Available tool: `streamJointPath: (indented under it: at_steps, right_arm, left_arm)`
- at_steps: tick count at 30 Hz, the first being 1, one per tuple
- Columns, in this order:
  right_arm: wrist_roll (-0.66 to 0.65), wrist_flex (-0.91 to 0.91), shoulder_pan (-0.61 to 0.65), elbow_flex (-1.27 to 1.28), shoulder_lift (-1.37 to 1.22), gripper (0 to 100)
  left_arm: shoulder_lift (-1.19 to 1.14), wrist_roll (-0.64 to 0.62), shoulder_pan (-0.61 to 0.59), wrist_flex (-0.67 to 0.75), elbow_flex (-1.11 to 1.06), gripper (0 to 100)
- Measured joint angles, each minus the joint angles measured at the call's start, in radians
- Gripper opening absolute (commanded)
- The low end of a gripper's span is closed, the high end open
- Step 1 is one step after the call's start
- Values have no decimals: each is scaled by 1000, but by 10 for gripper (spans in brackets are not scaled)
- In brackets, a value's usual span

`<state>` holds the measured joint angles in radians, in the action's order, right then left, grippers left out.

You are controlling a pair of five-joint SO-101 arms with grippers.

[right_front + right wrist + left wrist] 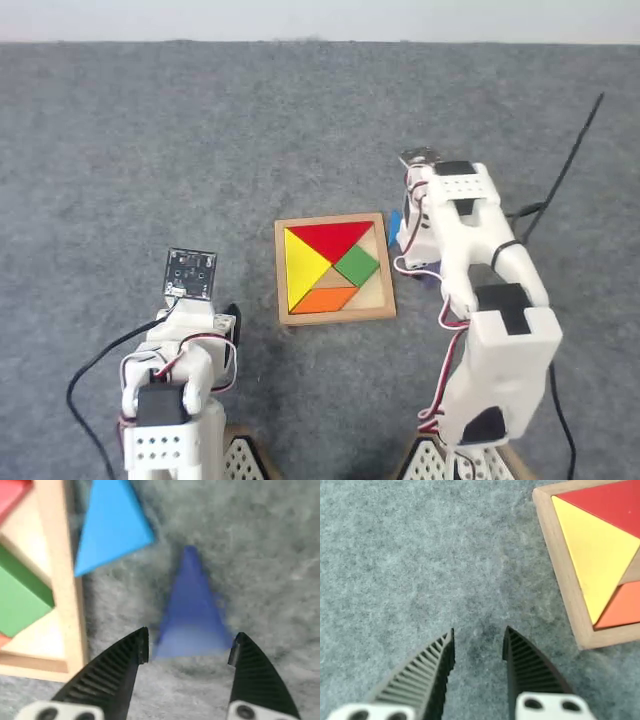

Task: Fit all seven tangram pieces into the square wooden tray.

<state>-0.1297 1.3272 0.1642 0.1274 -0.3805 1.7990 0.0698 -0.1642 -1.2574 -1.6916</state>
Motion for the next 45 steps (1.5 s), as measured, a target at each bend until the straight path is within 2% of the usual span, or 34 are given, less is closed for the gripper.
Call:
streamJointPath:
  at_steps: [7, 18, 36, 45]
  right_arm:
    - [61, -51, 3, 0, 0, 167]
    - [75, -60, 8, 0, 0, 299]
    - [32, -144, 8, 0, -34, 299]
    - [32, -144, -3, -20, -58, 185]
  left_arm:
    - [0, 0, 0, 0, 0, 153]
    - [0, 0, 0, 0, 0, 153]
    - [0, 0, 0, 0, 0, 153]
    - [0, 0, 0, 0, 0, 153]
